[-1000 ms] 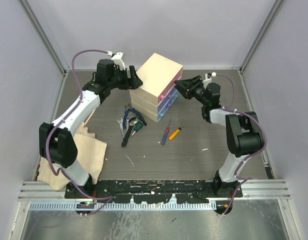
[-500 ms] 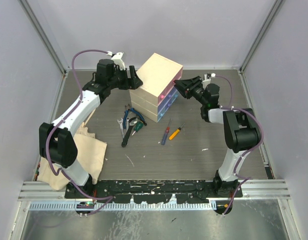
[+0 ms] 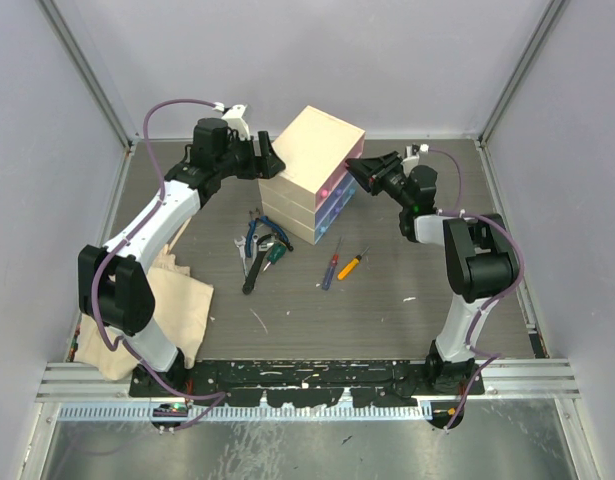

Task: Sort the tools into containers
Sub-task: Open the drawer in the storage box.

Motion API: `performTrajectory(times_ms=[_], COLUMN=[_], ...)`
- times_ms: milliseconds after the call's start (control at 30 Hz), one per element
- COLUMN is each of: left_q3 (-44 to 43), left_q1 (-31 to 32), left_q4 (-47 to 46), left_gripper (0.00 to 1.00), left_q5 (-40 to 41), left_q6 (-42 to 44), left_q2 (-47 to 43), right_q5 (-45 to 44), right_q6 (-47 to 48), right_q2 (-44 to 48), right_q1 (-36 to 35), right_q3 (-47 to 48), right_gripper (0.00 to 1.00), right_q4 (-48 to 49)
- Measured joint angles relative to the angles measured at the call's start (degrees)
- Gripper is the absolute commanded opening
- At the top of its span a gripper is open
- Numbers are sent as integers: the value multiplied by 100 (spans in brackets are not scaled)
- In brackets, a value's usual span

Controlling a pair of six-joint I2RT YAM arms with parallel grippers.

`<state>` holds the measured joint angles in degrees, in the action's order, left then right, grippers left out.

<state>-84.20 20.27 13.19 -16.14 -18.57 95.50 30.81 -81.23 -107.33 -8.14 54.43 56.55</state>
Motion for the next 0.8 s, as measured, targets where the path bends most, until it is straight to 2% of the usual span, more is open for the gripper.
performTrajectory(times_ms=[300,567,800], left_q3=[0,-22,-61], left_q1=[4,46,109], left_q4=[7,39,87], left_gripper=[75,75,75], left_q5=[0,37,50], left_q6=[17,63,129], left_q2=[0,0,7], right_q5=[-31,-136,-66], right_q6=[2,-68,15], right_q2=[-4,11,365], right_q1=[0,59,197], right_q3=[-52,-409,-769], right_gripper=[22,21,19], right_q4=[90,636,570])
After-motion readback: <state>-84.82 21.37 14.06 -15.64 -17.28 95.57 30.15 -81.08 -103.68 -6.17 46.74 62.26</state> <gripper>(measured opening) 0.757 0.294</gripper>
